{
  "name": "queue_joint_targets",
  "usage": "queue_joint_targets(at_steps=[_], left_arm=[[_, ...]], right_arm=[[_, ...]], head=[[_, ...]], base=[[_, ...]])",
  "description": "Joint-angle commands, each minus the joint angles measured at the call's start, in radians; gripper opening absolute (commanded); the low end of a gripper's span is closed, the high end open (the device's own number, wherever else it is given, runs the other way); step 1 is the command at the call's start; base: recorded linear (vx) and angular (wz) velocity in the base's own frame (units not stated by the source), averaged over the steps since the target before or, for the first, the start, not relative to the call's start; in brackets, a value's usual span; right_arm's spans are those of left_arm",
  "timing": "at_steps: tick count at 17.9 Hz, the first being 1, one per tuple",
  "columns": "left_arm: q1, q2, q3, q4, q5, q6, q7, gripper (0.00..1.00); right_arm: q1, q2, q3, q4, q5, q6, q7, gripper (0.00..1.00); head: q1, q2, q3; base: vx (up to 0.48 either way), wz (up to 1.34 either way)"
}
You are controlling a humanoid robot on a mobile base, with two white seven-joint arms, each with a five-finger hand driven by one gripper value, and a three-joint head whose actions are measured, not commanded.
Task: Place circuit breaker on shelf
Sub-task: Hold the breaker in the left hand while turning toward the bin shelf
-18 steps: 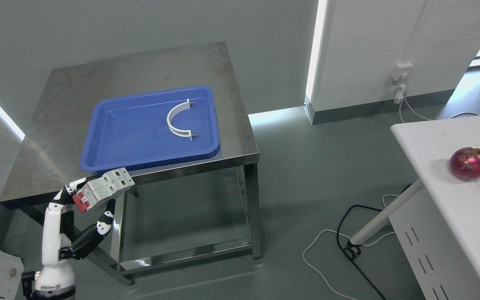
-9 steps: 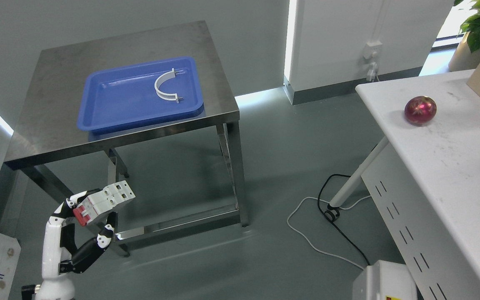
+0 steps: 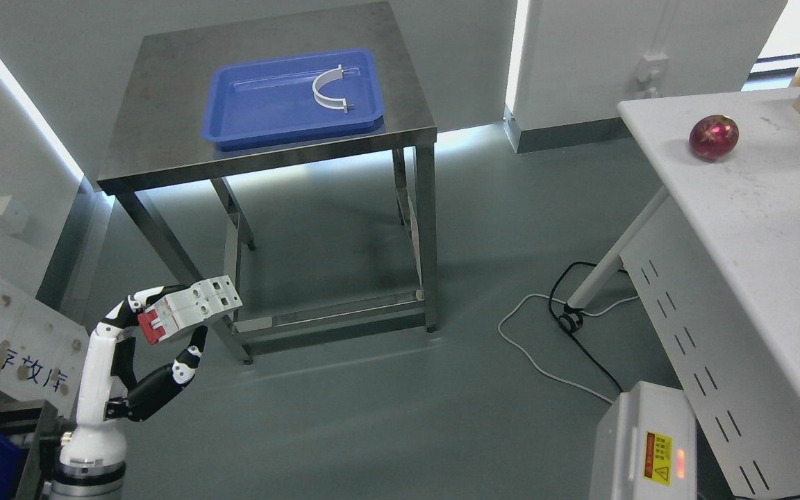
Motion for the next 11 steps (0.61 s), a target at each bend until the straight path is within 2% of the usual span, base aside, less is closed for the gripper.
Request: queue_joint_targets(at_steps=[1, 6, 11], left_arm=[[-0.043, 0.045, -0.024, 0.002, 0.02, 0.001, -0.017, 0.18], [-0.066, 0.042, -0.022, 0.002, 0.025, 0.003, -0.017, 0.18], [-0.122, 0.045, -0.022, 0.002, 0.025, 0.017, -0.017, 0.18]], right_arm=[[0.017, -0.018, 0.0, 0.0, 0.0, -0.035, 0.005, 1.0], [0.017, -0.018, 0.0, -0.001, 0.0, -0.035, 0.005, 1.0], [0.017, -0.018, 0.0, -0.001, 0.0, -0.035, 0.005, 1.0]], head=[[0.0, 0.0, 0.0], [0.0, 0.0, 0.0], [0.0, 0.0, 0.0]], base=[[-0.313, 0.17], [-0.256, 0.23], [-0.216, 0.73]])
